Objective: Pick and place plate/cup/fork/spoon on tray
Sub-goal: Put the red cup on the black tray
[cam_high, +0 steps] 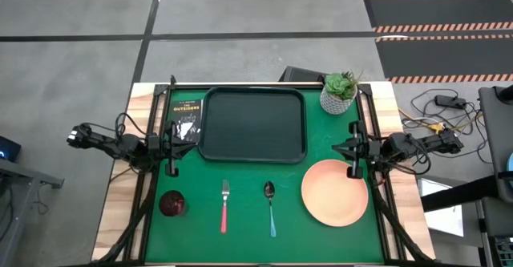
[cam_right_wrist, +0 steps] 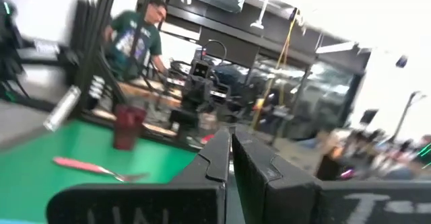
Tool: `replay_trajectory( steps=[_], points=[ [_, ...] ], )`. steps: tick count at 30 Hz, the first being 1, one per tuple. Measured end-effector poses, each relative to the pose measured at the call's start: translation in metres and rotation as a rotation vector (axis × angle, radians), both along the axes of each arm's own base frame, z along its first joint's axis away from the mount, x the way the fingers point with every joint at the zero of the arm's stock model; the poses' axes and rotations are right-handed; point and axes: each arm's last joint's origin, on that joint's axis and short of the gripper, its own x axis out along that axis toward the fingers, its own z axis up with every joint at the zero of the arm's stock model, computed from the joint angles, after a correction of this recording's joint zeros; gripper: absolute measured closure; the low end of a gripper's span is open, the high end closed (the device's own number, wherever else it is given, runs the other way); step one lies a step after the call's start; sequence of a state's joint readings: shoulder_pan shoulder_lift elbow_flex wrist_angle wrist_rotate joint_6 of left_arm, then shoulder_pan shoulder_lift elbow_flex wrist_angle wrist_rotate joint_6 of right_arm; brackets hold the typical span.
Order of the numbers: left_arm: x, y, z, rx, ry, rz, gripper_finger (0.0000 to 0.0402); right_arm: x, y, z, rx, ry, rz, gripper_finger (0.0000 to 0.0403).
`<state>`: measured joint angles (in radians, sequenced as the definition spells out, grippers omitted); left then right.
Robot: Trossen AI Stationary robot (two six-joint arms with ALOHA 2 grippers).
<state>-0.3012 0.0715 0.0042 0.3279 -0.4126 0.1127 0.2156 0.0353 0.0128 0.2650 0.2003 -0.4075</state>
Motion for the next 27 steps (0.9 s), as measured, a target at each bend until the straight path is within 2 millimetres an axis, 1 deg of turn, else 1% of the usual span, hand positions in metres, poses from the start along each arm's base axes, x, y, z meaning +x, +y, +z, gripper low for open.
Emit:
replay_trajectory(
  steps=[2, 4, 6, 8, 10, 12, 15, 19, 22, 24, 27],
  points=[
    [0.0, 0.0, 0.0, 0.0, -0.001, 0.0, 0.0402, 0.0, 0.0, 0.0, -0.072, -0.001, -0.02, 0.0394],
    [0.0, 0.0, 0.001, -0.005, -0.013, -0.003, 0.0402, 0.0, 0.0, 0.0, -0.095, -0.002, -0.026, 0.0394],
    [-0.001, 0.0, 0.004, -0.008, -0.043, -0.024, 0.0402, 0.0, 0.0, 0.001, -0.074, -0.01, -0.022, 0.0394],
    [-0.003, 0.0, 0.011, -0.028, -0.116, -0.046, 0.0402, -0.001, 0.0, 0.003, -0.012, -0.028, -0.007, 0.0394],
    [-0.006, 0.0, 0.017, -0.101, -0.189, -0.086, 0.0402, -0.002, 0.0, 0.006, 0.061, -0.06, 0.011, 0.0394],
    [-0.009, 0.001, 0.023, -0.219, -0.275, -0.126, 0.0402, -0.003, -0.001, 0.009, 0.121, -0.099, 0.026, 0.0394],
    [-0.012, 0.002, 0.03, -0.39, -0.355, -0.194, 0.0402, -0.003, -0.001, 0.011, 0.164, -0.115, 0.04, 0.0394],
    [-0.014, 0.003, 0.034, -0.439, -0.387, -0.213, 0.0402, -0.003, -0.001, 0.011, 0.166, -0.119, 0.039, 0.0394],
    [-0.012, 0.002, 0.036, -0.476, -0.373, -0.227, 0.0402, -0.004, -0.001, 0.014, 0.166, -0.148, 0.032, 0.0394],
    [-0.009, 0.001, 0.037, -0.533, -0.363, -0.24, 0.0402, -0.005, -0.001, 0.015, 0.168, -0.163, 0.032, 0.0394],
    [-0.001, 0.001, 0.035, -0.65, -0.322, -0.186, 0.0402, -0.005, -0.001, 0.016, 0.159, -0.165, 0.03, 0.0394]
  ],
)
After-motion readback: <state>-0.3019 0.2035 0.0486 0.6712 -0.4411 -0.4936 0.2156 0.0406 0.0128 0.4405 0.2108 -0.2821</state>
